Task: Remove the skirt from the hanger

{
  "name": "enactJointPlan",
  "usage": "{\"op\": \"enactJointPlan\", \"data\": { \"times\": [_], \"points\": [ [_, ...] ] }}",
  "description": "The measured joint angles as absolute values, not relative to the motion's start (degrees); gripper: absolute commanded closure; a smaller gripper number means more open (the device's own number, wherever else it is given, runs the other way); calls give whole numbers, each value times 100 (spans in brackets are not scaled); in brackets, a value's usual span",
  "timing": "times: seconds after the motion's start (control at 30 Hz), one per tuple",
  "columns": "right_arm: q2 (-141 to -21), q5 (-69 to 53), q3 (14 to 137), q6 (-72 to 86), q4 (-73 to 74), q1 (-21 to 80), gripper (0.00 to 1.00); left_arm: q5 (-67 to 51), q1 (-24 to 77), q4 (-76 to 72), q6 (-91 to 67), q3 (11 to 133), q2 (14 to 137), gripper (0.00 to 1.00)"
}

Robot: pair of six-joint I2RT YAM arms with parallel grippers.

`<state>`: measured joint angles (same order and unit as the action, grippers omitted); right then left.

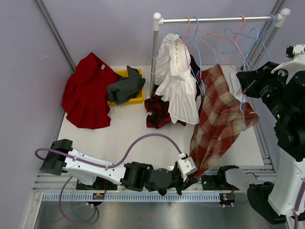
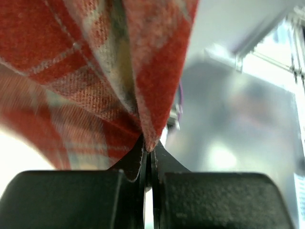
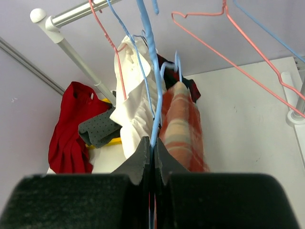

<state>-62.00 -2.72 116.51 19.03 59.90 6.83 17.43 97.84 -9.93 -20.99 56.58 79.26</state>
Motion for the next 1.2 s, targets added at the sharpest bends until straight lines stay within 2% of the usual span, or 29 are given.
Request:
{"op": "enactJointPlan", "data": {
  "times": [0.17,0.7,0.9,1.2],
  "points": [
    [-6375,-274,11701,1846,5942,703,100,2526,10527,-379,-2803,5430,7760,100],
    [-7765,-725,11758,1874,5970,812,100,4014,11295,1194,-4215,5704,7559,100],
    [-8805,-375,12477,1883,4300,670,100,3328,12007,2681,-5140,5559,7806,100],
    [-9542,-408,13347,2130,3957,670,100,3297,11968,3529,-5924,5343,7837,100]
  ]
}}
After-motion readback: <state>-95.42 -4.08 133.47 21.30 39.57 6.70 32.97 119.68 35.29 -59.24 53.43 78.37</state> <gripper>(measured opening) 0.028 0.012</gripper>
